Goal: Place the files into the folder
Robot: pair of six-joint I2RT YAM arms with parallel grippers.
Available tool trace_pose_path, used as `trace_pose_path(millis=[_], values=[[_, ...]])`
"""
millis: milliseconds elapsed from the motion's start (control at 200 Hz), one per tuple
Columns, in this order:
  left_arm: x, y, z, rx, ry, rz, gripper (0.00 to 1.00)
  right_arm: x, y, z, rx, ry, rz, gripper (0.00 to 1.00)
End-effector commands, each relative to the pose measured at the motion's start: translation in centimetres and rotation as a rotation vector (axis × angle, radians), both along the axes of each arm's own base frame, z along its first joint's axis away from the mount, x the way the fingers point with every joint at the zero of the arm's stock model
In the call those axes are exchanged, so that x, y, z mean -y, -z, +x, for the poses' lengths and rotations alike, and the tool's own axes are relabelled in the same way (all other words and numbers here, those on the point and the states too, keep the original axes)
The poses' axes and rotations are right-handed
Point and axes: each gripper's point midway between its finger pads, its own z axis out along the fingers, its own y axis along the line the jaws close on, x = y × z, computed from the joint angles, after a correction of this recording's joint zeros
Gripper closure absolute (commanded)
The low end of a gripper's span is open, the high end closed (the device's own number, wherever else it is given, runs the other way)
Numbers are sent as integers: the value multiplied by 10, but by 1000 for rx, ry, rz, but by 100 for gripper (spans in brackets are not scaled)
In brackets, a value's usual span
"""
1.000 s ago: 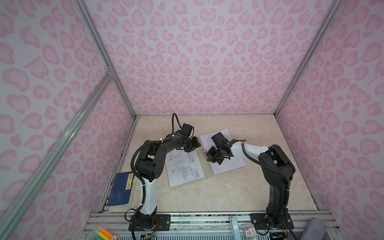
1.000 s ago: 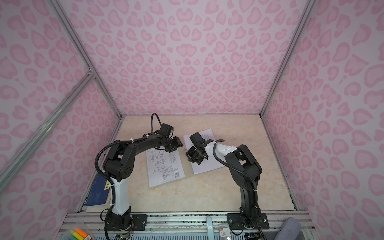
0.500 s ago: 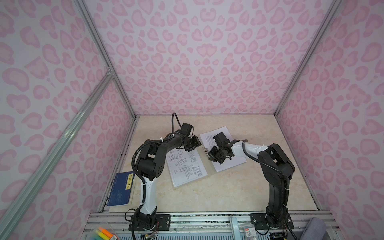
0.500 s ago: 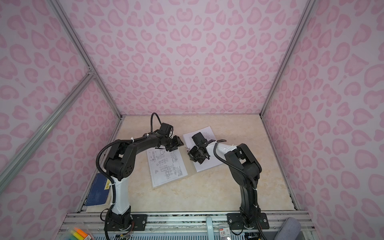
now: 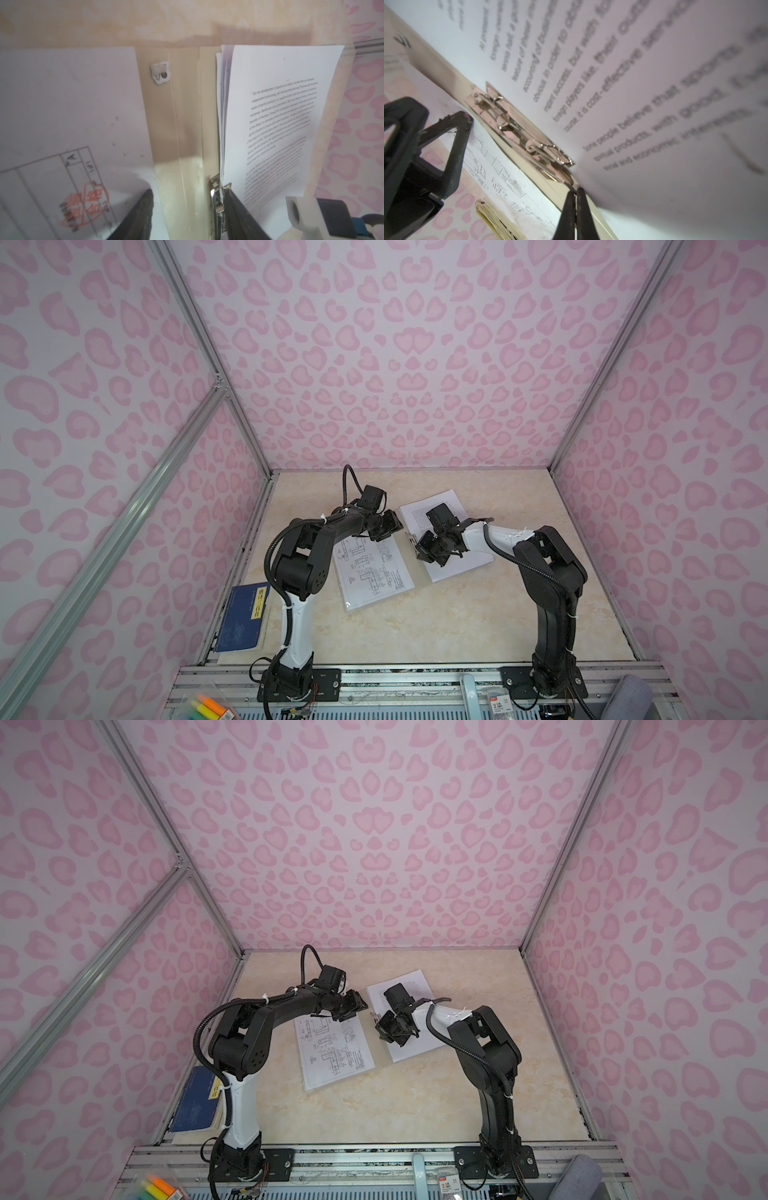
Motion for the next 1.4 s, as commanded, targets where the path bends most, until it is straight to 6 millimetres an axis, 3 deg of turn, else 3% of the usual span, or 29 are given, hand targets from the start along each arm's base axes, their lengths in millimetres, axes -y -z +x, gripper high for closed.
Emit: trace_pose_path(millis=[0,175,450,650,840,920,985,1110,1180,1260,1315,1395], values=[[-46,50,-41,-188,-57,233,43,4,4,1,33,-17,-13,97],[-45,49,-40,-187,-54,227,42,-5,-9,8,86,-36,45,89],[-43,47,-38,-183,-51,216,42,-9,2,5,56,-38,70,90],[-37,41,-36,-172,-33,192,41,-12,-18,11,124,-53,79,68],[-24,24,-25,-128,14,147,38,-12,-29,10,148,-49,110,50],[-12,7,-18,-86,57,103,35,-11,-44,9,193,-58,127,42],[5,-20,-11,-26,101,38,31,-8,-64,11,266,-86,126,39],[27,-106,-6,158,145,-71,22,13,-97,19,413,-161,32,30],[12,-152,-11,261,91,-66,15,29,-111,29,487,-196,12,30],[-21,-184,-27,347,24,-30,7,60,-116,43,559,-236,-100,28],[-52,-172,-48,326,-31,31,0,86,-112,53,552,-265,-206,26],[-94,-148,-79,256,-101,72,2,118,-105,67,541,-271,-287,22]])
